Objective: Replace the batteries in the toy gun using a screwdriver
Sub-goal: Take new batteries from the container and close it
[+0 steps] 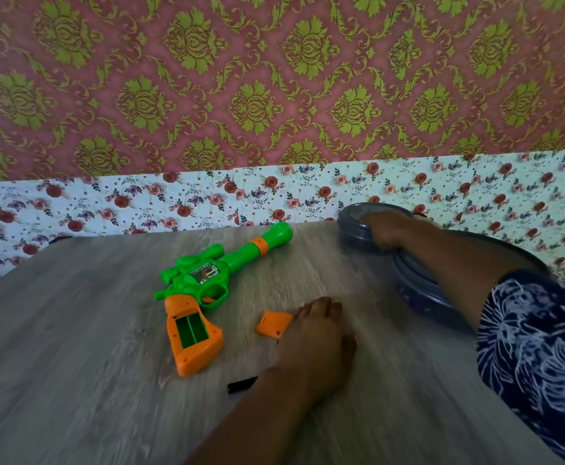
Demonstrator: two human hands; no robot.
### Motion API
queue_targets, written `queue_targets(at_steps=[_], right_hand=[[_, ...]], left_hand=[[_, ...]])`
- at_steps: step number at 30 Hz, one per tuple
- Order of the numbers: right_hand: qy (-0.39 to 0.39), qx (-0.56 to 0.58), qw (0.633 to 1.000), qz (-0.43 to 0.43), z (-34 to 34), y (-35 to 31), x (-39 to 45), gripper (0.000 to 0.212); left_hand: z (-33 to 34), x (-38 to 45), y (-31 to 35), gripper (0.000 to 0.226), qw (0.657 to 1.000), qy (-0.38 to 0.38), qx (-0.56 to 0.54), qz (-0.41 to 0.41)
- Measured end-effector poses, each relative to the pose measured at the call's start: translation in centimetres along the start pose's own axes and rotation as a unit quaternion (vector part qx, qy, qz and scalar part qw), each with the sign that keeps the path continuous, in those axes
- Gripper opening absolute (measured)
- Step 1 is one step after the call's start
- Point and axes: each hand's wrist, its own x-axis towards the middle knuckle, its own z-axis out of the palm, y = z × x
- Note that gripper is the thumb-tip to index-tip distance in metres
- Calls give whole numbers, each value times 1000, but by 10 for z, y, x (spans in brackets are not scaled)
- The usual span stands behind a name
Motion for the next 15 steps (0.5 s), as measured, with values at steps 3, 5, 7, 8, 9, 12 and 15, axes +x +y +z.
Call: queue_targets(at_steps=[3,5,7,8,9,12,15], right_hand=[[3,13,1000,1,1,9,17,71],[0,15,1000,1,1,12,22,72],[-12,25,1000,-7,0,15,23,69],[-19,37,999,-14,-1,19,24,65],[-21,52,998,-32,-3,19,20,56],[3,97,992,-78,-14,18,-5,32],[19,117,989,-88,-27,14,-55,49]], left_hand=[[1,1,2,55,1000,-8,15,4],[2,1,1,54,1000,-2,19,9],[2,0,1,52,1000,6,22,13],[1,0,2,51,1000,10,22,13],[1,-1,2,50,1000,10,22,13],[3,0,0,48,999,21,23,13],[7,1,-1,48,999,33,26,21]])
